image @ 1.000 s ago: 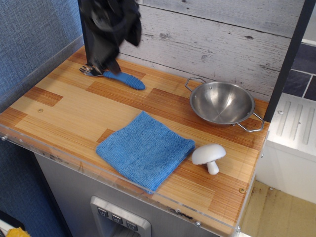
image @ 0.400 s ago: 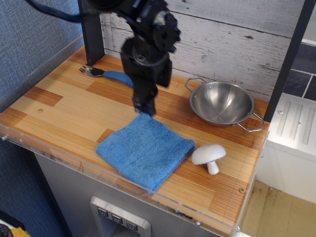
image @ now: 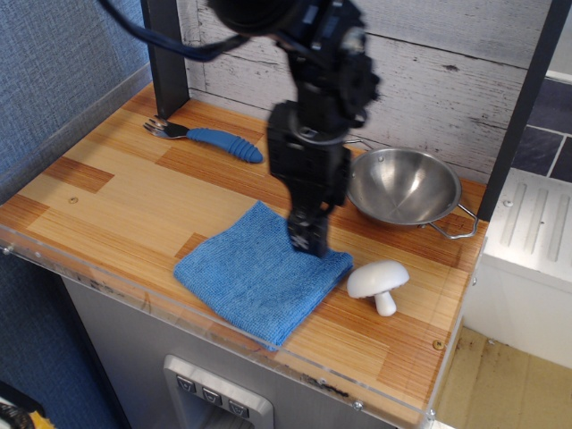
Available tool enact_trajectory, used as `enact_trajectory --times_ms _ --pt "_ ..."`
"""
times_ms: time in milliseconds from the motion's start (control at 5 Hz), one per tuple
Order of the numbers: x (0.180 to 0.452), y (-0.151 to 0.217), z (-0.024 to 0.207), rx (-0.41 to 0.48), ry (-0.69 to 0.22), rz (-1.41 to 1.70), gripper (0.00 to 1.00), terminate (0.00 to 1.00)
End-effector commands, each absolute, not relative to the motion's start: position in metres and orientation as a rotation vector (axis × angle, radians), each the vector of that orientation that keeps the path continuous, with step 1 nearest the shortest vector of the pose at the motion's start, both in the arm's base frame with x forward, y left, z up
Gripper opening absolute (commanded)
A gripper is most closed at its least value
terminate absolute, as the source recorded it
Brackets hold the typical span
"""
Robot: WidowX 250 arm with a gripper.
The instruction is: Move the blue cloth to the left corner of the table
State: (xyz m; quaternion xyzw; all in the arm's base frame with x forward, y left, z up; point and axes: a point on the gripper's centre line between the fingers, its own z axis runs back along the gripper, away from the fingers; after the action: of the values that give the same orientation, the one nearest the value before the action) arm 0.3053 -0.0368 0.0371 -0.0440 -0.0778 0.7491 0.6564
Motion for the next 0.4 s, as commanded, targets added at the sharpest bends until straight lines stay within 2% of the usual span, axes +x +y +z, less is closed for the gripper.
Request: enact_trajectory --times_ms 0,200 --pt "0.2878 -0.0562 0.0543 -0.068 -0.17 1.698 1.0 0.0" --pt "0.2815 -0.0523 0.0524 -0.035 -0.173 1.696 1.0 0.0"
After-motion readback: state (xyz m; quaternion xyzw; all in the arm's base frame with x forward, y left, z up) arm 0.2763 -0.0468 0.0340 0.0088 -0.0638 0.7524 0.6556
